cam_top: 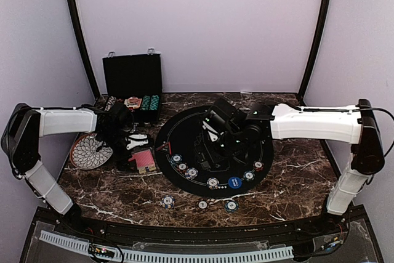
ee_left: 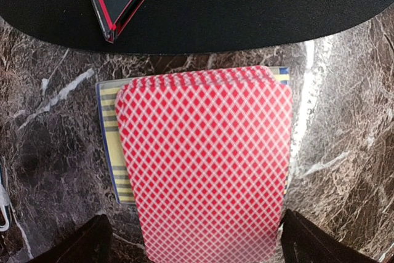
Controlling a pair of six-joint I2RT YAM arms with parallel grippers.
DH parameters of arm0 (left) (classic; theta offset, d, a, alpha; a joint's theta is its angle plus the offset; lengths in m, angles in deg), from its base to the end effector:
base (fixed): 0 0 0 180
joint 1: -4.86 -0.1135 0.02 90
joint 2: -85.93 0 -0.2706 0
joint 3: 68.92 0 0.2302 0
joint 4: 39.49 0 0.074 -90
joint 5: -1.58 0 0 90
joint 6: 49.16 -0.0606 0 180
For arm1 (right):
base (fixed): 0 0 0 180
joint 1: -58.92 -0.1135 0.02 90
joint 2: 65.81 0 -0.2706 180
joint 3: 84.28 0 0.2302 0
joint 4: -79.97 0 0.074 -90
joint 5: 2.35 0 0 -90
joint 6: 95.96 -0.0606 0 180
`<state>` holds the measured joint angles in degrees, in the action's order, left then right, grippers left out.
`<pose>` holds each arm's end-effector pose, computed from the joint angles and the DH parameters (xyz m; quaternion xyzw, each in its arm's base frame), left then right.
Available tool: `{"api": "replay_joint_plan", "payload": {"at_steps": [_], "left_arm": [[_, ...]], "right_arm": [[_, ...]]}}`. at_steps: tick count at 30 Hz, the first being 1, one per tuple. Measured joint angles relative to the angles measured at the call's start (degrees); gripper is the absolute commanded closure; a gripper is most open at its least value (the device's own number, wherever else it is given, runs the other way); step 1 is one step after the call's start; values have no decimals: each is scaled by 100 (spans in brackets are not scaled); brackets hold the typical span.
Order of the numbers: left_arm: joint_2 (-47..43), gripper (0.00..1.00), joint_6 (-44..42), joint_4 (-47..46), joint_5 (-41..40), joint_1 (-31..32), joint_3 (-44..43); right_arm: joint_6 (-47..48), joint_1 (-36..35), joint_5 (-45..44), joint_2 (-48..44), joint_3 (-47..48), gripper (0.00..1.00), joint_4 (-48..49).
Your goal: Distribute texas hold em gaming equipment
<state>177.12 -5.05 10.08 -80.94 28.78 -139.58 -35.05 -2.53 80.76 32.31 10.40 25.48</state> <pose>0.2590 -0.1235 0.1772 0.5717 0.7996 -0.0302 0.1815 0.1781 0.3121 0.2539 -0.2514 0.9260 0.1552 0.2351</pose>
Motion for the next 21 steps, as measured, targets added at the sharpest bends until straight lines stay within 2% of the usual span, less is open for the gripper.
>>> {"api": "replay_joint_plan", "payload": {"at_steps": [21], "left_arm": [[216,1,-4,-210,-136,0,61]], "right_arm": [[-20,0,0,-28,-63,1,-2]]}}
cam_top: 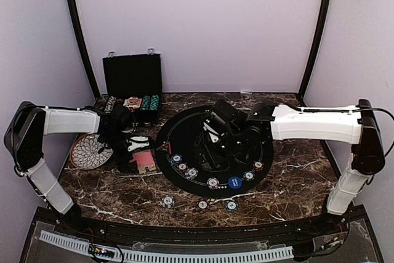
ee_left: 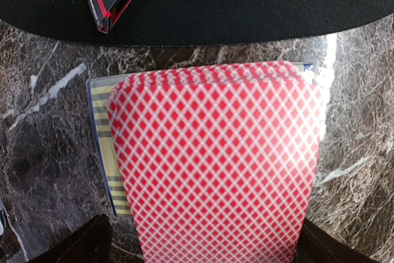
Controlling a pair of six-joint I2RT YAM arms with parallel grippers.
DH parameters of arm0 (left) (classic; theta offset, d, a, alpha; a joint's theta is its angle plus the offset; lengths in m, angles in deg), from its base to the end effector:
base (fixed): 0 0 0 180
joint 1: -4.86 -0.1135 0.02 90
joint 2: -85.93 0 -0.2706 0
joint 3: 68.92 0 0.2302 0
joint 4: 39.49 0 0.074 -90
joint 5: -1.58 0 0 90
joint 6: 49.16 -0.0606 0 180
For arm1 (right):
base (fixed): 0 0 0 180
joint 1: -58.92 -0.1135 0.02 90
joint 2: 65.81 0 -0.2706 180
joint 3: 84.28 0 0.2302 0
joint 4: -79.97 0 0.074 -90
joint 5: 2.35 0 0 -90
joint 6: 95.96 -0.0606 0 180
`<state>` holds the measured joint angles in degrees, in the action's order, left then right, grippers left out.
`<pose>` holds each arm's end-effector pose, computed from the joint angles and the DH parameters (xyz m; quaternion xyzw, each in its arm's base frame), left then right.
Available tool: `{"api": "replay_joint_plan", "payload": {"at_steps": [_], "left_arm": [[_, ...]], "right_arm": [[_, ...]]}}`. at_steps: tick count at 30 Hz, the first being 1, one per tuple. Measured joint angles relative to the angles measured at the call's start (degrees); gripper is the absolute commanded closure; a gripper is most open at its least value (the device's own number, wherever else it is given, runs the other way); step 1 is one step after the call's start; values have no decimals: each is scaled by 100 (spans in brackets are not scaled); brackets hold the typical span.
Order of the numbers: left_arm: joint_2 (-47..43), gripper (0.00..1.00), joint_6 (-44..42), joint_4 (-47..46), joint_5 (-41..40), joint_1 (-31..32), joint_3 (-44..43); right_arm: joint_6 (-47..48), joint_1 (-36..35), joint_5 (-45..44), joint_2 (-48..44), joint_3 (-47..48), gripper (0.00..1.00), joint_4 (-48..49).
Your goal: Distribute texas hold em gaming equipment
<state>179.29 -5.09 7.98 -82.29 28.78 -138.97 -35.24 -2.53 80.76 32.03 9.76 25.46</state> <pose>0.2638 -0.1241 0.1658 0.5710 0.8021 -0.0199 0.1737 0.1770 0.3102 0.2522 -0.2503 0.9272 0.1533 0.2326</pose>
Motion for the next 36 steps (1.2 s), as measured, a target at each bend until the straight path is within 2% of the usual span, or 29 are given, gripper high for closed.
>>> {"api": "replay_joint_plan", "payload": {"at_steps": [8,19,36], "left_arm": [[190,1,0,-114,-2,0,2],[190,2,-107,-267,28,0,83],[59,36,-85,-553,92,2,321]], "right_arm": [[-4,0,2,-20,-96,2,11],[-22,0,26,-109,-164,8,37],[-74,0,109,-111,-254,22,81]]}}
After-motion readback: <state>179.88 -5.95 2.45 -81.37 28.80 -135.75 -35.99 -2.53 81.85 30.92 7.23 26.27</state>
